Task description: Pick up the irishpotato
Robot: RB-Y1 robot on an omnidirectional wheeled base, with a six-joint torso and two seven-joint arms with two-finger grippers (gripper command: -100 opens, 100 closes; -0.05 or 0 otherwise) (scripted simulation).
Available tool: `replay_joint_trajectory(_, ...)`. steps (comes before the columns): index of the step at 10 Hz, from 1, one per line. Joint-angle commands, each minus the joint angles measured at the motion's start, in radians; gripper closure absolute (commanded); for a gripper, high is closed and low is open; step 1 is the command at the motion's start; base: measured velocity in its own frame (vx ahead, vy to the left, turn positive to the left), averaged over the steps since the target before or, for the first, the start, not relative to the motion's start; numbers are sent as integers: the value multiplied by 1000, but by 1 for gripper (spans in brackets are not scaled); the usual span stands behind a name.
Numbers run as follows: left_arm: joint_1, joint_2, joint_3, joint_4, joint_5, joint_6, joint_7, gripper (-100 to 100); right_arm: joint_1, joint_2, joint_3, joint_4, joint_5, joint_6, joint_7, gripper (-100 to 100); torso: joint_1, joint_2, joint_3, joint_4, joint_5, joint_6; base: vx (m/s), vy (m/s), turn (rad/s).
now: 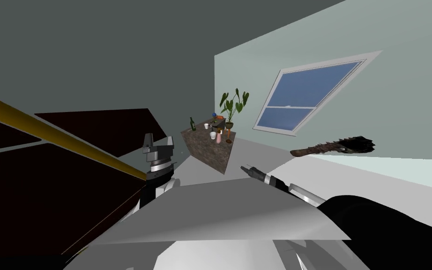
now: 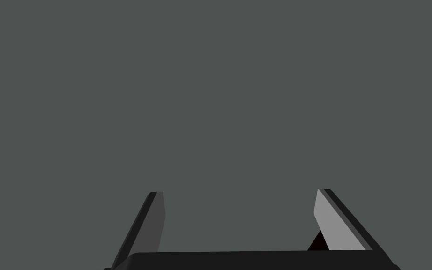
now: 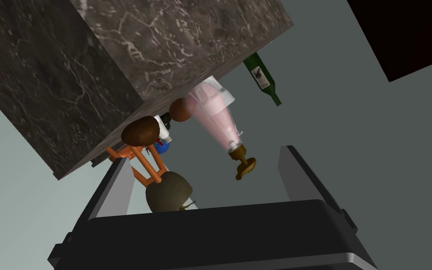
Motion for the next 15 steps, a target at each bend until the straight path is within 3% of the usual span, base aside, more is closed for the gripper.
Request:
replay_joint_trajectory(1, 0, 0, 0, 0, 0, 0, 0, 0, 19, -50, 0, 30, 14, 0, -2, -100, 0, 0, 0, 0, 0, 0, 17, -27, 156)
replay_joint_trajectory(8, 0, 0, 0, 0, 0, 0, 0, 0, 103, -230, -30, 110, 69, 7, -23, -100, -1, -4, -2, -1, 0, 0, 38, -29, 108)
replay_joint_trajectory(10, 0, 0, 0, 0, 0, 0, 0, 0, 152, -299, -55, 158, 104, 14, -40, -100, -1, -4, -2, -1, 0, 0, 65, -33, 169)
replay_joint_trajectory(11, 0, 0, 0, 0, 0, 0, 0, 0, 152, -317, -55, 158, 104, 14, -40, -100, -1, -5, -3, -1, 0, 0, 56, -28, 73)
replay_joint_trajectory(13, 0, 0, 0, 0, 0, 0, 0, 0, 203, -385, -85, 209, 141, 23, -57, -100, 1, -4, -3, -1, 0, 0, 61, -20, 192)
replay_joint_trajectory(14, 0, 0, 0, 0, 0, 0, 0, 0, 203, -408, -85, 209, 141, 23, -57, -100, 0, -6, -3, -1, 0, -1, 62, -31, 75)
replay_joint_trajectory(15, 0, 0, 0, 0, 0, 0, 0, 0, 229, -448, -100, 234, 160, 28, -66, -100, 0, -5, -3, -1, 0, 1, 58, -28, 86)
